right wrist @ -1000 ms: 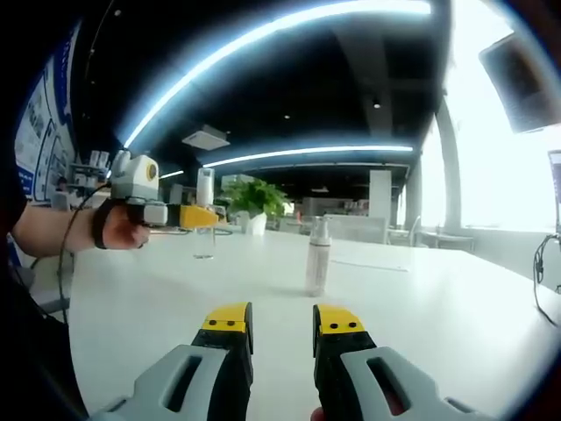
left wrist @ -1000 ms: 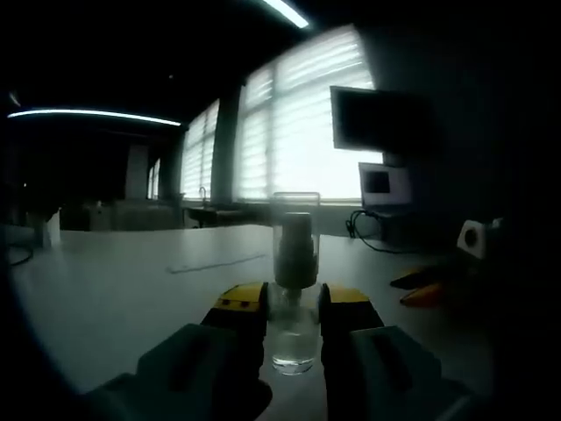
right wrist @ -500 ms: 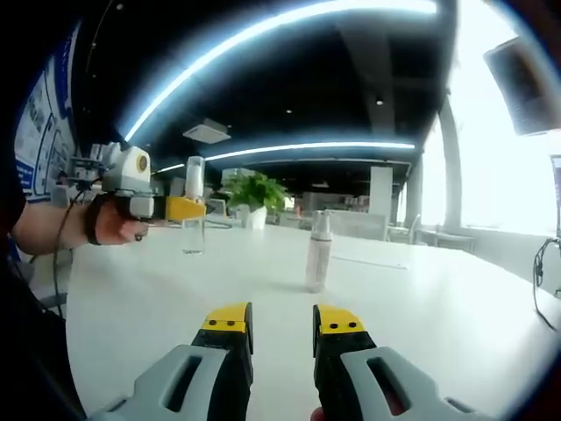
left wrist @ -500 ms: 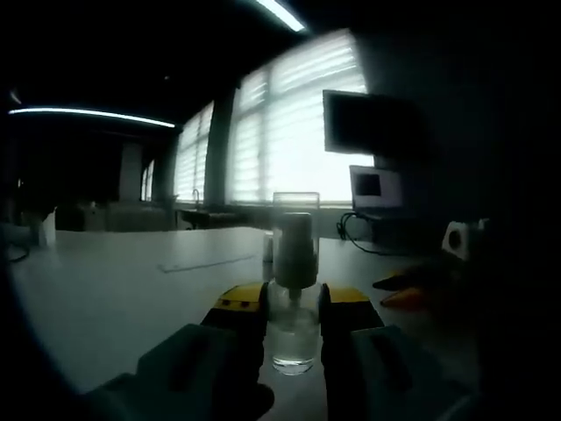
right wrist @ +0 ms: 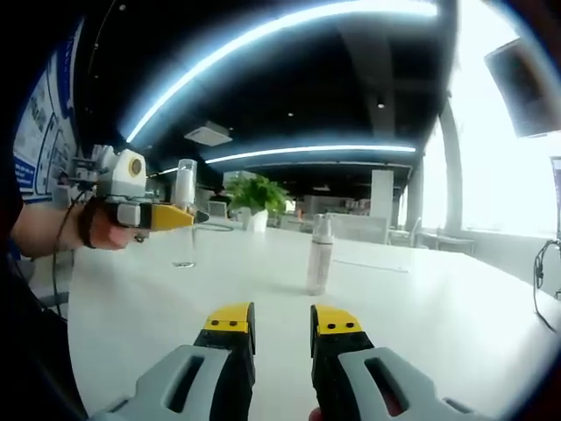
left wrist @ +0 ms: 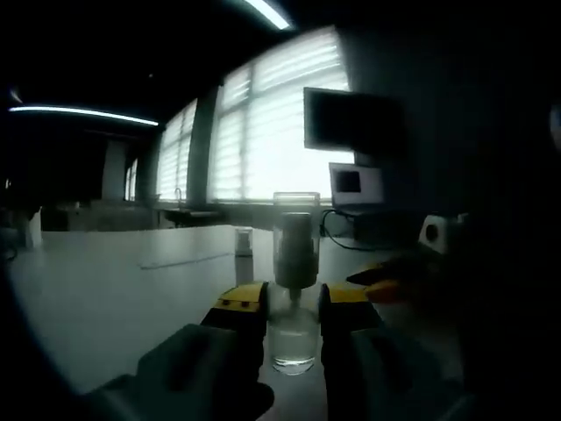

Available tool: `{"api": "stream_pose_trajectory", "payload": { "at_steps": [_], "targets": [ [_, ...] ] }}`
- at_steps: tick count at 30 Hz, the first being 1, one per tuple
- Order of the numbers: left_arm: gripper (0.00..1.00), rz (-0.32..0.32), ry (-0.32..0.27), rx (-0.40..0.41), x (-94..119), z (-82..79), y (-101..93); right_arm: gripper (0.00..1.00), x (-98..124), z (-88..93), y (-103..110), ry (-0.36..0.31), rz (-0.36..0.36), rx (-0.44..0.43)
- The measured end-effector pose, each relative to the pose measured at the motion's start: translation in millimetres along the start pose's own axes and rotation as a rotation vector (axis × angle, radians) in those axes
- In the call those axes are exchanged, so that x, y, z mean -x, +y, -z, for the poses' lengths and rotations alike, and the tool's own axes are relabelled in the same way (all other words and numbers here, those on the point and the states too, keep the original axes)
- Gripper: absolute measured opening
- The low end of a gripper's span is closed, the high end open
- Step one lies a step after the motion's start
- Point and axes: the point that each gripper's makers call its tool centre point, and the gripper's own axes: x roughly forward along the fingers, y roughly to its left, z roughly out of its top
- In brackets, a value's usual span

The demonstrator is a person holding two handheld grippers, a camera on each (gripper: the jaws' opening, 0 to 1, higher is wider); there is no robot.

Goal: Clamp pump bottle remove cover press pump head put on cover

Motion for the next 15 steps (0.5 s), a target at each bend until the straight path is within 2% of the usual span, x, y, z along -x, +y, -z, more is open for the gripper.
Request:
{"api": "stream_pose_trajectory", "payload": {
  "at_steps": [7, 11, 15],
  "targets": [
    [0.15, 0.033, 0.029, 0.002, 5.6, 14.0, -13.7, 0.2, 0.7, 0.4, -1.0, 0.002, 0.006, 0.007],
    [0.15, 0.045, 0.014, 0.016, 12.8, 17.6, -19.3, 0.19, 0.4, 1.1, -0.9, 0.008, 0.012, 0.012],
    [0.15, 0.043, 0.023, 0.04, 15.8, 24.6, -21.4, 0.19, -0.6, 2.1, -0.9, 0.013, 0.014, 0.021]
  ]
}}
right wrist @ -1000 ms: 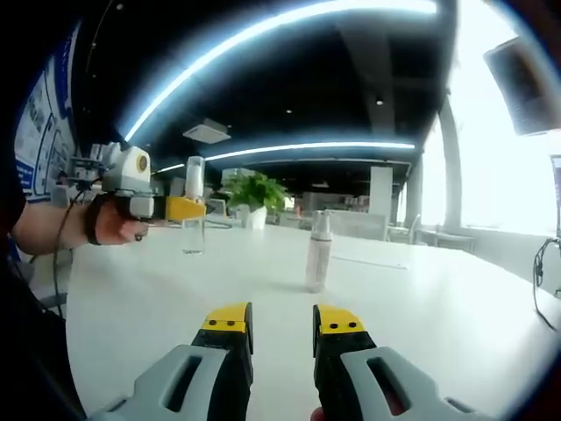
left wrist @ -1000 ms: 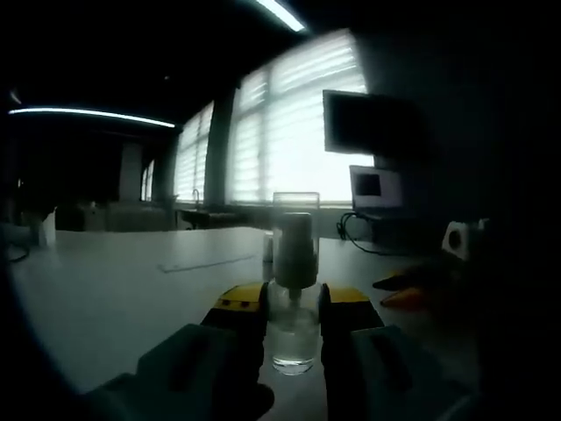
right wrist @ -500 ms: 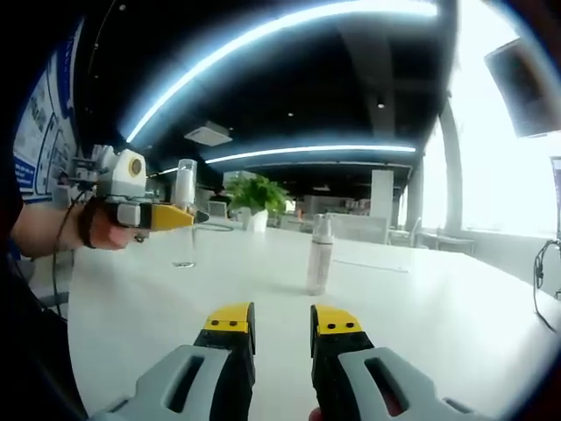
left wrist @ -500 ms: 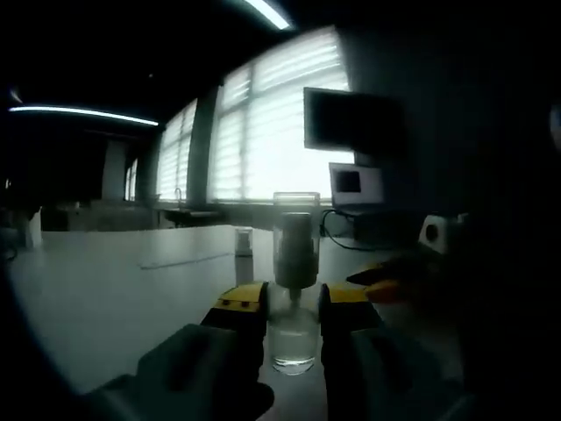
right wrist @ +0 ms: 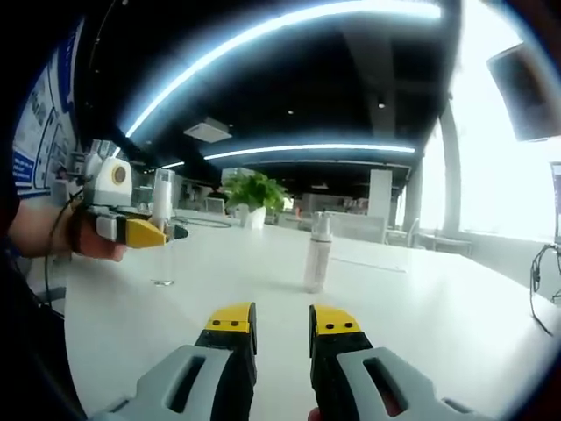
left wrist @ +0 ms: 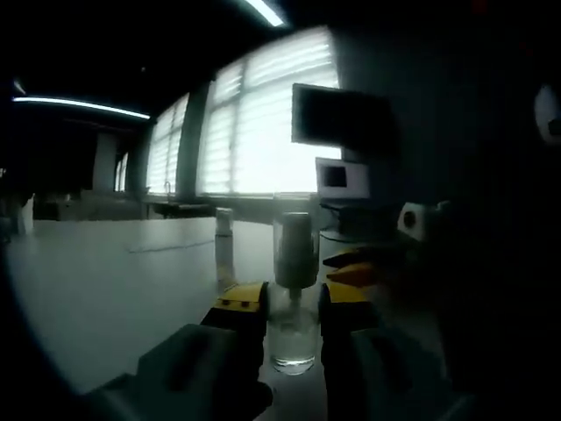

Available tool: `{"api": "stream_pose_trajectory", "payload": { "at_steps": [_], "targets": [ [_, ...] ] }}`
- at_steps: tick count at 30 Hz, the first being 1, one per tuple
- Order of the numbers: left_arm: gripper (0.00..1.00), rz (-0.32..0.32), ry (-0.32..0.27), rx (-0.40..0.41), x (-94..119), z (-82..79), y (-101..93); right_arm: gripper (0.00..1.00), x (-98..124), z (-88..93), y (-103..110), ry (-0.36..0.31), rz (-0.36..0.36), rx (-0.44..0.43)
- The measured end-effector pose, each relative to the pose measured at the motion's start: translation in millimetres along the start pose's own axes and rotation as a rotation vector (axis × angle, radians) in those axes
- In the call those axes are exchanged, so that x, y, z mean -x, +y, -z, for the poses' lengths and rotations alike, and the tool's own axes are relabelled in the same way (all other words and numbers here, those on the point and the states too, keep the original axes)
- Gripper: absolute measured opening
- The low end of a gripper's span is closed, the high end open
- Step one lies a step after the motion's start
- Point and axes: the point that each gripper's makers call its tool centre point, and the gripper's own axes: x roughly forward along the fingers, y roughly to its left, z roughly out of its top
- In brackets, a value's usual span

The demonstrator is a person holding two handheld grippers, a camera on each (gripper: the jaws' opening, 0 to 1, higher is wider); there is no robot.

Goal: Clamp pump bottle remove cover press pump head put on cover

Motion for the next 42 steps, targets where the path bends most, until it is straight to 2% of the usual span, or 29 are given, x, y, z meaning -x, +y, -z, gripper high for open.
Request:
{"api": "stream_pose_trajectory", "payload": {
  "at_steps": [4, 7, 8, 19, 31, 42],
  "targets": [
    [0.15, 0.005, 0.02, 0.015, -1.9, 11.1, -6.2, 0.19, 0.2, -0.1, 0.1, 0.001, 0.001, -0.003],
    [0.15, 0.007, 0.034, -0.009, -2.7, 18.4, -10.4, 0.19, 0.0, 0.4, -0.2, 0.0, 0.001, -0.003],
    [0.15, 0.004, 0.054, -0.044, -2.2, 21.2, -10.2, 0.18, -0.1, 0.0, -0.4, -0.003, 0.002, -0.005],
    [0.15, 0.016, 0.048, -0.02, -2.7, 20.8, -14.4, 0.18, 0.6, -1.0, 0.5, -0.009, 0.0, -0.007],
    [0.15, -0.019, 0.027, -0.015, -0.6, 19.1, -15.7, 0.18, 3.0, -3.2, 1.0, -0.021, -0.004, -0.011],
    [0.15, -0.015, 0.021, -0.009, -1.2, 19.5, -15.7, 0.18, 2.7, -2.9, 0.8, -0.018, -0.002, -0.016]
  ]
}}
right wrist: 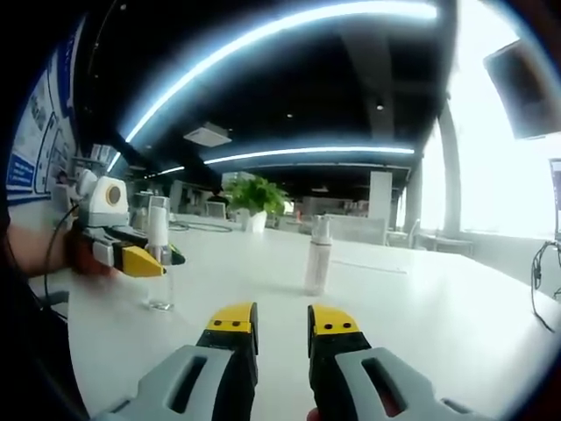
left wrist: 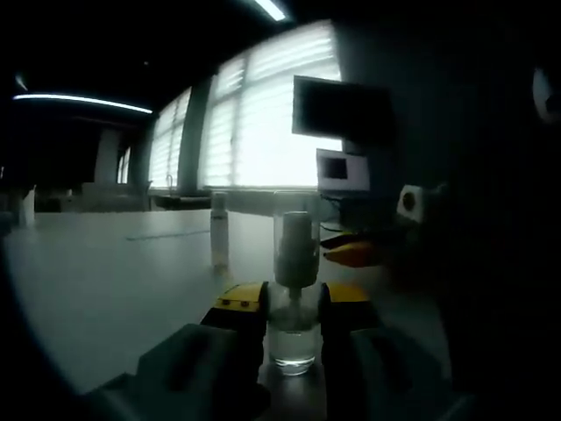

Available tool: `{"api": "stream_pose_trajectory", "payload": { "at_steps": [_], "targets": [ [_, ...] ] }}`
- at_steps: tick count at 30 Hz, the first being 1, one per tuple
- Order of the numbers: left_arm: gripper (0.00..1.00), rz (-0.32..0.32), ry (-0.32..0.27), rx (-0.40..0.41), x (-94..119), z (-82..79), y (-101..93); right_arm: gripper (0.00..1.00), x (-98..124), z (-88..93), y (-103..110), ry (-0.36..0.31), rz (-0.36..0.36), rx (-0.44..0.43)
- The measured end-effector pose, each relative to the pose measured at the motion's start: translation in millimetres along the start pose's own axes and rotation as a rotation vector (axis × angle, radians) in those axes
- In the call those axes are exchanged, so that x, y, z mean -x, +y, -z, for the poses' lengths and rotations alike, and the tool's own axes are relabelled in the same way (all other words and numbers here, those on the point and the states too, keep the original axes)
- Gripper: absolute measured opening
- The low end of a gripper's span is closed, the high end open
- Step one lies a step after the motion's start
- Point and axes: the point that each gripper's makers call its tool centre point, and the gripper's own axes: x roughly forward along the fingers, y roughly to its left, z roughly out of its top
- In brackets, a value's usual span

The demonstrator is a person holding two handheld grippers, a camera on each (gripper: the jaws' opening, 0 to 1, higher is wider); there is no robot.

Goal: Clamp pump bottle remove cover press pump head put on cover

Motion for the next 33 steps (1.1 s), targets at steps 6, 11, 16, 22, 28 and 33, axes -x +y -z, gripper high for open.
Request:
{"api": "stream_pose_trajectory", "payload": {
  "at_steps": [6, 11, 16, 22, 28, 33],
  "targets": [
    [0.15, 0.002, 0.0, -0.003, -0.2, -0.1, -1.6, 0.2, -0.2, -1.2, -0.5, -0.011, -0.008, -0.033],
    [0.15, 0.003, -0.001, -0.006, 0.1, 0.3, 0.3, 0.21, 2.5, -4.3, 4.7, -0.021, -0.023, -0.048],
    [0.15, 0.004, -0.001, -0.005, 0.4, 0.7, 1.7, 0.21, 4.3, -8.2, 8.2, -0.028, -0.055, -0.115],
    [0.15, 0.004, -0.001, -0.002, 0.6, 1.0, 1.9, 0.19, 8.6, -21.6, 32.6, -0.012, -0.151, -0.087],
    [0.15, 0.003, -0.001, -0.003, 0.8, 1.1, 1.4, 0.19, 10.0, -50.3, 53.0, -0.052, -0.193, -0.126],
    [0.15, 0.005, -0.001, 0.0, 1.3, 1.8, 4.6, 0.17, 11.0, -60.3, 66.4, -0.048, -0.2, -0.105]
  ]
}}
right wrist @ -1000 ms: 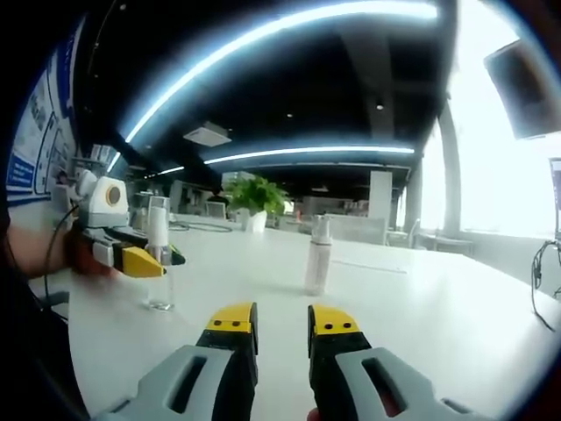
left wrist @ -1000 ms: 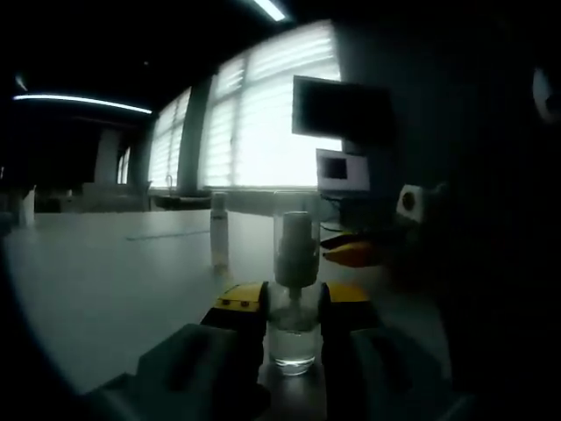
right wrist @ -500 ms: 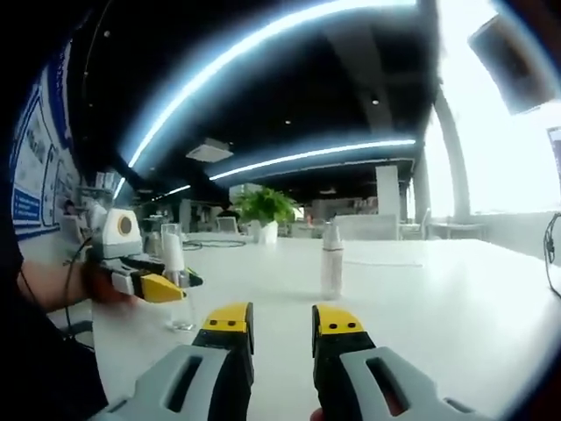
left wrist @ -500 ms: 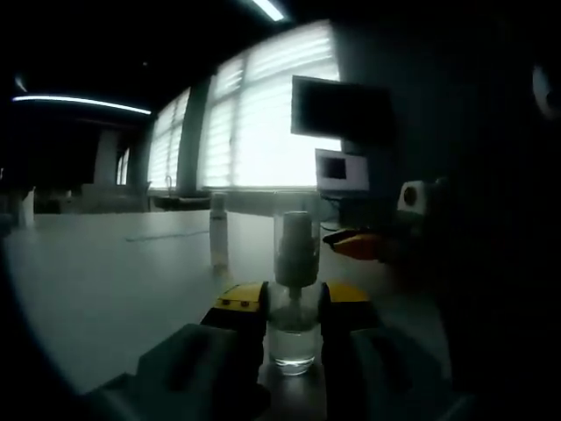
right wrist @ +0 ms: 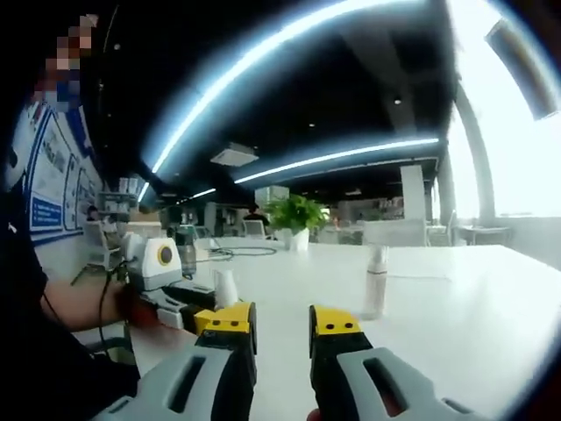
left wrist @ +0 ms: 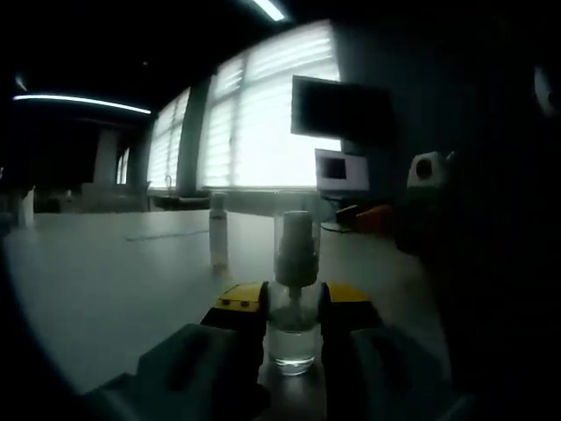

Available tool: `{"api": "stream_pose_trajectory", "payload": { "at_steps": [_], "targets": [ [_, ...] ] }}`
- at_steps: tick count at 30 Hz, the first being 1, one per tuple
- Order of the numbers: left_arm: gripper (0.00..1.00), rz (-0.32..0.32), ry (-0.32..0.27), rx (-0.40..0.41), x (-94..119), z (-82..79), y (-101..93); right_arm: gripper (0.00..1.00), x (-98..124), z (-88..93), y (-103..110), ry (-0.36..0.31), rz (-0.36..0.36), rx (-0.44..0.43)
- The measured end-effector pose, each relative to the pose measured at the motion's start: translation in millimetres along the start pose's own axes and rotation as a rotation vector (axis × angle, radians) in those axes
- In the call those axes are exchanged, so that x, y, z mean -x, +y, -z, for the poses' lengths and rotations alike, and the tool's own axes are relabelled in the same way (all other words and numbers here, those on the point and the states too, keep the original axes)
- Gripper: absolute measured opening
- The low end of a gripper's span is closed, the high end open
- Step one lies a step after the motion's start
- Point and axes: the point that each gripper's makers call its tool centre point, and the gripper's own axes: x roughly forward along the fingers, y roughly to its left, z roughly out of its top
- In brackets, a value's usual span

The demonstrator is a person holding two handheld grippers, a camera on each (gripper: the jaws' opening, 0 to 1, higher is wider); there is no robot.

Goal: Clamp pump bottle remove cover press pump head put on cover

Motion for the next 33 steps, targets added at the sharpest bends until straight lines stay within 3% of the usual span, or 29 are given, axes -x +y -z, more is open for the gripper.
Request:
{"api": "stream_pose_trajectory", "payload": {
  "at_steps": [9, 12, 19, 33],
  "targets": [
    [0.15, 0.004, 0.0, 0.0, 0.7, 1.3, 5.0, 0.17, -12.1, -11.5, 28.3, -0.017, -0.056, 0.014],
    [0.15, 0.004, 0.0, 0.001, 0.8, 1.5, 5.8, 0.17, -15.3, -11.5, 29.2, -0.018, -0.05, 0.05],
    [0.15, 0.005, 0.001, -0.001, 0.2, 1.3, 3.6, 0.18, -21.8, -11.5, 35.1, -0.013, -0.069, -0.002],
    [0.15, 0.005, 0.002, -0.003, -0.3, 1.5, 2.7, 0.18, -37.3, -6.0, 43.7, 0.012, -0.083, 0.005]
  ]
}}
